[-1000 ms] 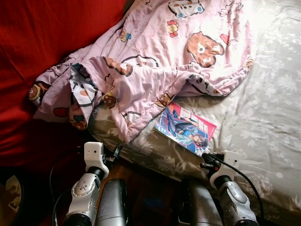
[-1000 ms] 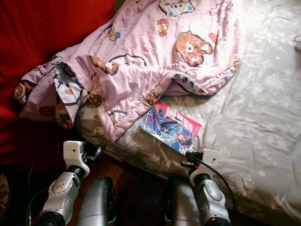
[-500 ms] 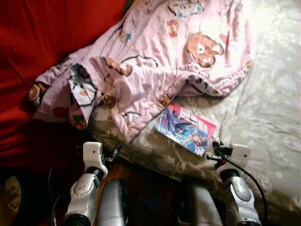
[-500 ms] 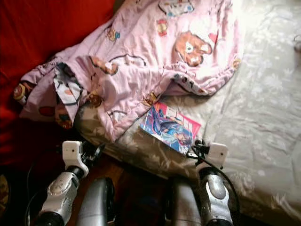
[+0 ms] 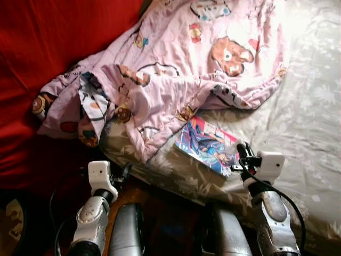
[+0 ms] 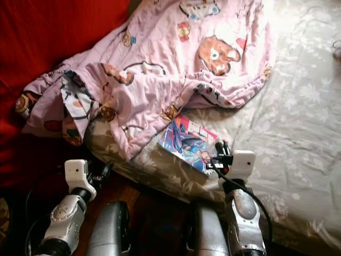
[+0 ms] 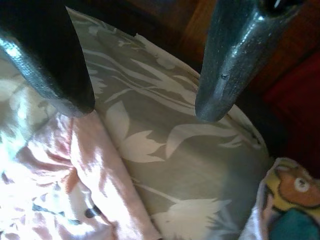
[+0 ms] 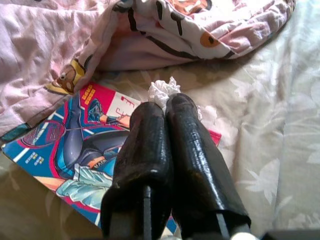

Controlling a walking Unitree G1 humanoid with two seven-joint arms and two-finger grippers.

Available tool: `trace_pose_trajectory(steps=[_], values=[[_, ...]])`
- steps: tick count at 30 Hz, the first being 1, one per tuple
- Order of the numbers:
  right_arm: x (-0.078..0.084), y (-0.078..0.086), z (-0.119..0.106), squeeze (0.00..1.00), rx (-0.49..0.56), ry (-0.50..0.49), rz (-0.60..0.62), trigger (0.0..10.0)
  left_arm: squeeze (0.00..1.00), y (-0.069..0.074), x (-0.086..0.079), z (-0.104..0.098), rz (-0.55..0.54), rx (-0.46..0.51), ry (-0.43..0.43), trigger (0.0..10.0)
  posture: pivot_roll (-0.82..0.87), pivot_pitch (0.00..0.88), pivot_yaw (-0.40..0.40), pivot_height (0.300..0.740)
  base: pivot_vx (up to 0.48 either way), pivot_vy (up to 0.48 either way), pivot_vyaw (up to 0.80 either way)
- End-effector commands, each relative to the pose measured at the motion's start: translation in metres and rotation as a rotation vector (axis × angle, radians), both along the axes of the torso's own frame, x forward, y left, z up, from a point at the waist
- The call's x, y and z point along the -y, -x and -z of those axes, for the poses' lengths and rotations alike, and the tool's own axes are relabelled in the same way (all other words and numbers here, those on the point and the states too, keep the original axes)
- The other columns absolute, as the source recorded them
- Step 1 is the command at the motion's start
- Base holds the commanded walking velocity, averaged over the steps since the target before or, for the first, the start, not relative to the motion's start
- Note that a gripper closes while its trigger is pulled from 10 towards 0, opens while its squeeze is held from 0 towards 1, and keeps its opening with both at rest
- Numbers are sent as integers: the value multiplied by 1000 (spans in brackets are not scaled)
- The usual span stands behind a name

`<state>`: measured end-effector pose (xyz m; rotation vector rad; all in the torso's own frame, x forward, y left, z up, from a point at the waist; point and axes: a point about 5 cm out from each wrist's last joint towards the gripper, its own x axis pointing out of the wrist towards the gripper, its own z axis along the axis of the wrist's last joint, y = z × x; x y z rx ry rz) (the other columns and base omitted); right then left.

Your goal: Clean up the room

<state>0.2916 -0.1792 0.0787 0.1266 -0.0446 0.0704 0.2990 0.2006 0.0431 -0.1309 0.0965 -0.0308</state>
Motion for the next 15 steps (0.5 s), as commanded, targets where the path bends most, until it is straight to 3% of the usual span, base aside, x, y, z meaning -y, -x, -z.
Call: trace_pose_trajectory(steps=[1, 6, 9, 15], values=[[5, 7, 19, 0, -81, 8, 21, 10000, 0, 9, -8, 14, -50, -71, 16, 10000, 74, 266, -26, 599, 0, 0, 0], [22, 11, 44, 0, -201, 14, 120, 10000, 0, 13, -13, 23, -50, -127, 0, 10000, 80, 231, -17, 599, 0, 0, 0], [22, 12, 50, 0, -239, 19, 114, 10000, 0, 15, -16, 27, -56, -157, -7, 10000, 80, 210, -14, 599, 0, 0, 0], [23, -2, 41, 0, -193, 4, 116, 10000, 0, 13, -20, 30, -74, -198, -6, 10000, 73, 141, -11, 617, 0, 0, 0]])
